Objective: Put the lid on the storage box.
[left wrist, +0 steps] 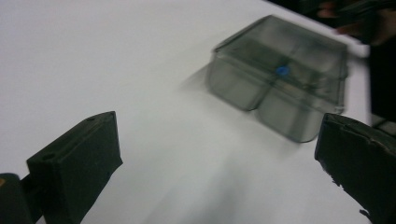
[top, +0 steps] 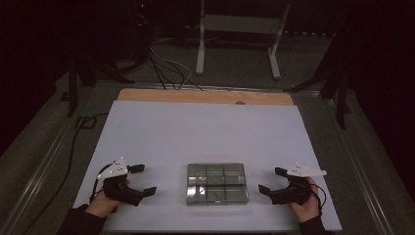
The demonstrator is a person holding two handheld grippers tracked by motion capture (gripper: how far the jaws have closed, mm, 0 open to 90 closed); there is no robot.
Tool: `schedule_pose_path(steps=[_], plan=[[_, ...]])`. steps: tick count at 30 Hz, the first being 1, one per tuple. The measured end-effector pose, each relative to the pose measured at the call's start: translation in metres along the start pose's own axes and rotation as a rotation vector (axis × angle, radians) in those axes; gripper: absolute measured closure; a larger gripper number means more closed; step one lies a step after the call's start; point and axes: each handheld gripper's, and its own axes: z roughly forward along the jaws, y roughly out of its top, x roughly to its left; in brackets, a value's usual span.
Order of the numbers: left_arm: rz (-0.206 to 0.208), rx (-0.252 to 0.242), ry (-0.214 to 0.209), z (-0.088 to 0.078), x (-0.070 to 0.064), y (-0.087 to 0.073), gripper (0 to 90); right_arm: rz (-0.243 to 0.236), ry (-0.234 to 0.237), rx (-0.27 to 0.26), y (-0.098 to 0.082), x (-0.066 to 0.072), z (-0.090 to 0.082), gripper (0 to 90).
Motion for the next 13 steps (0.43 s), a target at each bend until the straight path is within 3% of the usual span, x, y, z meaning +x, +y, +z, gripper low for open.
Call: schedule_pose_path(steps=[2,7,13], plan=[[-0.003,-0.008,0.033,-0.005,0.001,-0.002,1.4,0.009,-0.02,-0.003,-0.001,-0.003,-0.002,0.0],[-0.028,-0.056,0.058,-0.013,0.004,-0.007,1.4,0.024,-0.013,-0.021,-0.001,-0.005,-0.002,0.0],[-0.031,-0.064,0.059,-0.011,0.005,-0.008,1.5,0.014,-0.016,-0.048,0.0,-0.004,-0.003,0.0]])
